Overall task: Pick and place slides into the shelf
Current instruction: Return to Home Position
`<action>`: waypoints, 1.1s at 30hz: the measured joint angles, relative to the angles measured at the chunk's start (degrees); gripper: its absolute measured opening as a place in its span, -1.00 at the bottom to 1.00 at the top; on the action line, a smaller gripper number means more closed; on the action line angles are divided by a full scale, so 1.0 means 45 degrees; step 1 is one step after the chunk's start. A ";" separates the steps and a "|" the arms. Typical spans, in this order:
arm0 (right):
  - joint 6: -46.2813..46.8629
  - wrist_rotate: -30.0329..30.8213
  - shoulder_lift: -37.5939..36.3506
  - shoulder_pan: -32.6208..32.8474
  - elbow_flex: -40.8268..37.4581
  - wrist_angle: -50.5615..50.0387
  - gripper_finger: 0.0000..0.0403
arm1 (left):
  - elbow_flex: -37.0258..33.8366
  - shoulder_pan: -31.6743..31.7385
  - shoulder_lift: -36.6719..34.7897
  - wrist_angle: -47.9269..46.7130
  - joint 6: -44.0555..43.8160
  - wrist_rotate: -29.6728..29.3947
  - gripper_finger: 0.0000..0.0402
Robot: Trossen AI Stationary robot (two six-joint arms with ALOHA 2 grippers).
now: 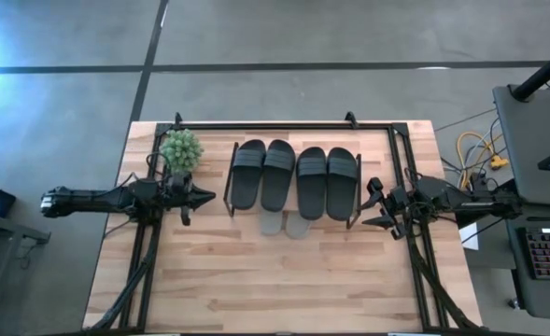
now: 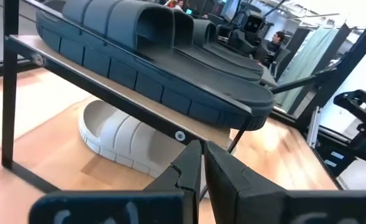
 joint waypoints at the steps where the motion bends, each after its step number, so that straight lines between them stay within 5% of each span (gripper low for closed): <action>1: 0.0004 0.0005 0.0000 0.0000 0.0000 0.0005 -0.09 | 0.0005 0.0000 0.0016 0.0008 -0.0076 0.0002 -0.97; 16: 0.0034 0.0029 0.0000 0.0000 -0.0005 0.0039 -0.09 | -0.0015 0.0000 -0.1783 -0.0060 0.0469 0.0276 -0.97; 33: 0.0034 0.0029 0.0000 0.0000 -0.0015 0.0048 -0.09 | 0.0003 0.0000 -0.1741 0.0019 0.0329 0.0426 -0.97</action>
